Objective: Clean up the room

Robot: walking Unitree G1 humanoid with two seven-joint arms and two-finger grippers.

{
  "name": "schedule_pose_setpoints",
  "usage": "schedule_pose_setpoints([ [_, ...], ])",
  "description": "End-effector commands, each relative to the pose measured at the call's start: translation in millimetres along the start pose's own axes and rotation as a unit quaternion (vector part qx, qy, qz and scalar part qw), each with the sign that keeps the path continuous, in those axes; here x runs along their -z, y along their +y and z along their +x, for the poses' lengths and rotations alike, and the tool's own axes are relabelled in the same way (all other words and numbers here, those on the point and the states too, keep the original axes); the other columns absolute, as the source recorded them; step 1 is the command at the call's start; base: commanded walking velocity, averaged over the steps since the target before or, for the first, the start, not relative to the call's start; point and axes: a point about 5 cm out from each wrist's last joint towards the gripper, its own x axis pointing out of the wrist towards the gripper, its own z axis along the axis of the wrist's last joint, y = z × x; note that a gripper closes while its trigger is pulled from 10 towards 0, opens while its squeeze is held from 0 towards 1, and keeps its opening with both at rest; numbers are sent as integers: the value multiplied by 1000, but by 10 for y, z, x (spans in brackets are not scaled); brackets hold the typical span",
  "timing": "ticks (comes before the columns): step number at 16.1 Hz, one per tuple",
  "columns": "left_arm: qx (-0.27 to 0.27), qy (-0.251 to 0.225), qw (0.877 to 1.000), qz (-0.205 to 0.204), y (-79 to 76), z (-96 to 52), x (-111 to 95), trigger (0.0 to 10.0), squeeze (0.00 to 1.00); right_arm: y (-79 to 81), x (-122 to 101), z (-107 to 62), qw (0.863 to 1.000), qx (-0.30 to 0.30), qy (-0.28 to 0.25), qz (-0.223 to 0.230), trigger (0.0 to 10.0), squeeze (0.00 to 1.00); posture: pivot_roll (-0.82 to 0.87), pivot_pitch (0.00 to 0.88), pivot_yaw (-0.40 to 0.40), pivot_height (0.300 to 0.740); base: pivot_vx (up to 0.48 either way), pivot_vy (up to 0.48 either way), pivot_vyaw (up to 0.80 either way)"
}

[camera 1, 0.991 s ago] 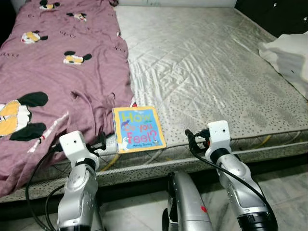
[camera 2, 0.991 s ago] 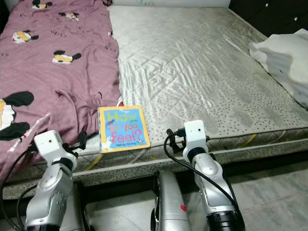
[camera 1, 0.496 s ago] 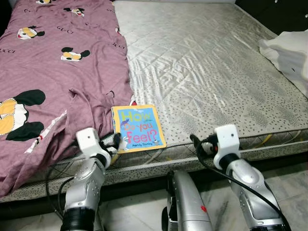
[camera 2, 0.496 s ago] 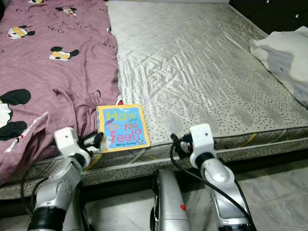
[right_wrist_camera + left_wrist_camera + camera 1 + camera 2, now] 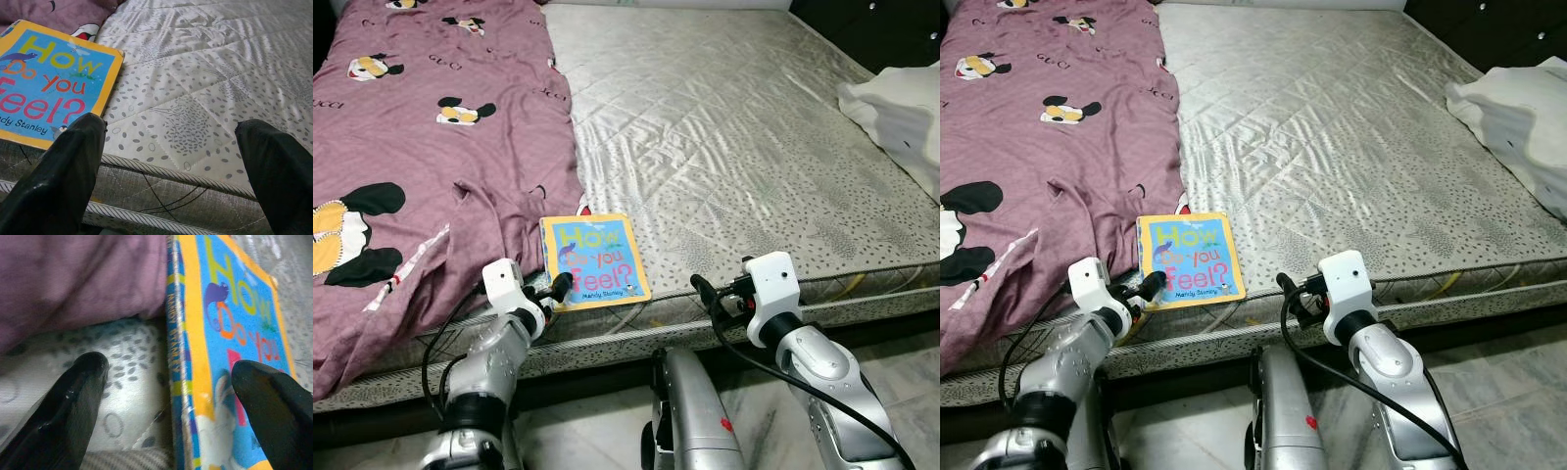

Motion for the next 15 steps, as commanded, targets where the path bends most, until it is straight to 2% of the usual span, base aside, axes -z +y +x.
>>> schedule_pose_setpoints([
  [1,22,30,999,-13,-45,22,117,10000,0,-40,-72,-13,1000,7,-7,-5,10000,0,-208,76,-110,503,0,0,0],
  [3,53,51,997,-23,-89,64,143,10000,0,-8,-139,-32,1000,-15,-14,-3,10000,0,-213,75,-114,503,0,0,0],
  [4,54,52,997,-24,-87,81,143,10000,0,35,-159,-72,999,-45,-14,1,10000,0,-216,77,-115,503,0,0,0],
  [5,72,63,995,-33,-116,93,166,10000,0,111,-191,-150,995,-99,-14,5,10000,0,-222,79,-115,503,0,0,0],
  [6,82,70,993,-40,-128,102,189,6510,0,141,-209,-189,992,-124,-13,9,10000,0,-222,79,-115,503,0,0,0],
  [7,86,76,992,-45,-133,105,213,118,0,167,-220,-222,989,-148,-11,12,10000,0,-222,79,-115,503,0,0,0],
  [9,115,90,986,-75,-170,107,250,0,0,192,-174,-296,982,-190,11,13,10000,0,-238,85,-113,503,0,0,0],
  [12,144,95,974,-150,-185,107,244,0,0,174,-150,-279,984,-175,19,1,10000,0,-236,91,-112,503,0,0,0],
  [15,159,95,965,-187,-179,99,233,0,0,202,-172,-273,984,-180,17,-8,10000,0,-236,95,-111,503,0,0,0],
])
